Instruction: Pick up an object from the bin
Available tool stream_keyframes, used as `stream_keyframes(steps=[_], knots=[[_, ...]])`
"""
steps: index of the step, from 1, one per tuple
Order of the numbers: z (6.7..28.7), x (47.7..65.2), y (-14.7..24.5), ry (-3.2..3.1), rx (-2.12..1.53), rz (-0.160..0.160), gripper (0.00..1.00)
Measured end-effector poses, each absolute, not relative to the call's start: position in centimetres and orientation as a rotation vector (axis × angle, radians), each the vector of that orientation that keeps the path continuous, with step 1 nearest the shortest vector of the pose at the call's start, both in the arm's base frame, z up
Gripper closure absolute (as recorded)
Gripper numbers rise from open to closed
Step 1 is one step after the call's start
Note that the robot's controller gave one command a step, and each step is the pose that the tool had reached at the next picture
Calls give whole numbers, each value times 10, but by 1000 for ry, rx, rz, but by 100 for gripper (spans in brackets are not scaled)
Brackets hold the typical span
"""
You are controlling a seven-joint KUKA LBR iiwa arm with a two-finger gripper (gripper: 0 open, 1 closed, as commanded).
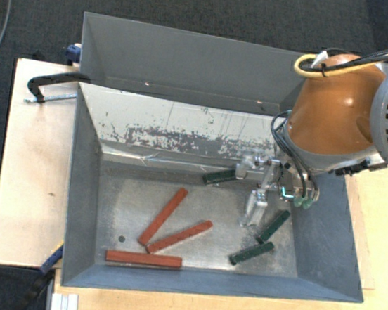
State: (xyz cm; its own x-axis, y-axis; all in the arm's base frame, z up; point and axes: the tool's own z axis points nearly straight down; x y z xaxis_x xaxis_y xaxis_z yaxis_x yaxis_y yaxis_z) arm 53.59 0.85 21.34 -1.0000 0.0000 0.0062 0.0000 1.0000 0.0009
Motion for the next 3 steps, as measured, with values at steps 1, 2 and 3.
stream_keyframes(steps=[1,2,3], knots=[[217,538,9,-3144,0,-2,0],[178,527,-19,-3140,280,-2,0],[159,514,20,-3093,548,1,0]])
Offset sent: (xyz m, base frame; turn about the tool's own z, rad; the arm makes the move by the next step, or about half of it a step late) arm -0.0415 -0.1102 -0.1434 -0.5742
